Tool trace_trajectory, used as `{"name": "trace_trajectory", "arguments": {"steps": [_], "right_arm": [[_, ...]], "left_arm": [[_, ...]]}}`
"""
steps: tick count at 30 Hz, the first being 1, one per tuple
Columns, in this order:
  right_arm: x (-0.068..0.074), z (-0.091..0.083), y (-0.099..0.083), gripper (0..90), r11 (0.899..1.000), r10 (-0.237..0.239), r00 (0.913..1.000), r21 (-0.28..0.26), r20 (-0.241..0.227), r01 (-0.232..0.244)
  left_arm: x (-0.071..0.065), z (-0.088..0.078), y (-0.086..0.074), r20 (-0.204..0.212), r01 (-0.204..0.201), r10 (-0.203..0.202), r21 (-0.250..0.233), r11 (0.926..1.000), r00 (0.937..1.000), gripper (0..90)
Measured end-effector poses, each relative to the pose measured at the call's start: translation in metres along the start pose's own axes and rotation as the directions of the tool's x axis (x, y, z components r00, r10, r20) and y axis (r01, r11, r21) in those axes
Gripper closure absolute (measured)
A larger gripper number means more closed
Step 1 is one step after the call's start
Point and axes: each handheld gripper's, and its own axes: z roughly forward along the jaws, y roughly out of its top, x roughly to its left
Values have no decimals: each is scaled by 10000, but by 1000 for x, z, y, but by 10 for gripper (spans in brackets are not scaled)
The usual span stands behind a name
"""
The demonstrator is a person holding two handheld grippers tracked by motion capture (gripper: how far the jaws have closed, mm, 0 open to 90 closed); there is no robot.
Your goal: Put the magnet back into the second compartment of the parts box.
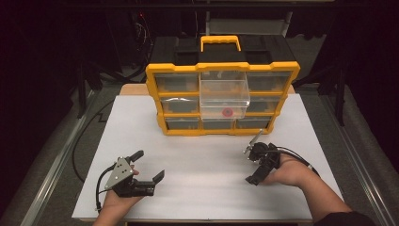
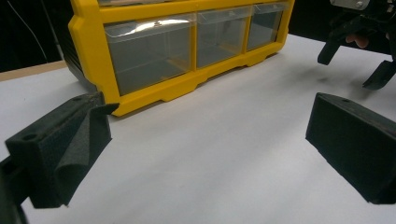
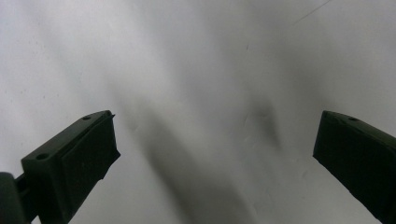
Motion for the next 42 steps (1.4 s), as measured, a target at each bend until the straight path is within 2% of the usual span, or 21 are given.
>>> {"name": "trace_trajectory", "arguments": {"steps": [4, 6, 10, 11, 14, 15, 18, 19, 21, 23, 25, 27, 29, 32, 33, 35, 37, 40, 42], "right_arm": [[0, 2, -9, 2, 9945, 412, 9991, -965, -48, -415], [2, 3, -14, 2, 9868, 554, 9985, -1526, -18, -550], [4, 8, -26, 2, 9606, 873, 9961, -2637, -116, -873], [4, 10, -29, 2, 9488, 1035, 9944, -2977, -228, -1056], [6, 14, -35, 2, 9278, 1323, 9910, -3490, -222, -1317], [7, 15, -38, 2, 9146, 1450, 9891, -3782, -239, -1432], [9, 17, -44, 2, 8903, 1670, 9856, -4254, -265, -1623], [9, 18, -47, 3, 8761, 1788, 9833, -4496, -324, -1741], [10, 18, -51, 2, 8579, 1957, 9801, -4782, -338, -1878], [12, 17, -58, 2, 8237, 2197, 9751, -5301, -290, -2013], [13, 15, -62, 2, 8050, 2319, 9722, -5549, -316, -2100], [15, 11, -67, 3, 7765, 2484, 9682, -5913, -301, -2176], [16, 7, -73, 2, 7410, 2653, 9628, -6281, -507, -2373], [18, 0, -82, 3, 6981, 2785, 9590, -6747, -522, -2395], [20, -2, -86, 2, 6792, 2806, 9587, -6960, -470, -2329], [23, -4, -91, 3, 6578, 2758, 9602, -7198, -436, -2216], [26, -5, -94, 3, 6417, 2667, 9631, -7389, -364, -2056], [29, -7, -94, 3, 6238, 2669, 9632, -7564, -309, -1970], [28, -5, -92, 3, 6197, 2720, 9617, -7587, -322, -2007]], "left_arm": [[0, 0, 0, -26, 5, -4, 71, 10000, 10000, 13], [0, 1, 0, -102, -1, 2, 148, 9999, 9999, 14], [0, 2, 0, -118, 46, -43, 176, 9998, 9999, 15], [0, 2, -1, -119, 37, -35, 205, 9998, 9999, 15], [0, 3, -1, -73, 60, -57, 333, 9994, 10000, 15], [0, 3, -1, -70, 65, -63, 348, 9994, 10000, 15], [0, 4, -1, -94, 53, -50, 364, 9993, 9999, 15], [0, 4, -1, -90, 45, -41, 367, 9993, 10000, 15], [0, 3, -1, -72, 16, -13, 367, 9993, 10000, 15], [0, 2, -1, -49, 23, -21, 339, 9994, 10000, 15], [0, 2, -1, -45, 24, -23, 321, 9995, 10000, 15], [0, 2, -1, -33, 25, -24, 314, 9995, 10000, 15], [0, 2, -1, -1, 46, -46, 334, 9994, 10000, 15], [0, 4, -2, -17, 70, -70, 497, 9987, 10000, 15], [0, 4, -3, -17, 91, -90, 513, 9986, 10000, 15], [0, 3, -2, 2, 94, -95, 546, 9985, 10000, 15], [0, 2, -2, -22, 167, -166, 503, 9986, 9999, 15], [2, 0, -2, -99, 231, -227, 479, 9986, 9997, 15], [2, 1, -2, -139, 282, -275, 513, 9983, 9995, 15]]}}
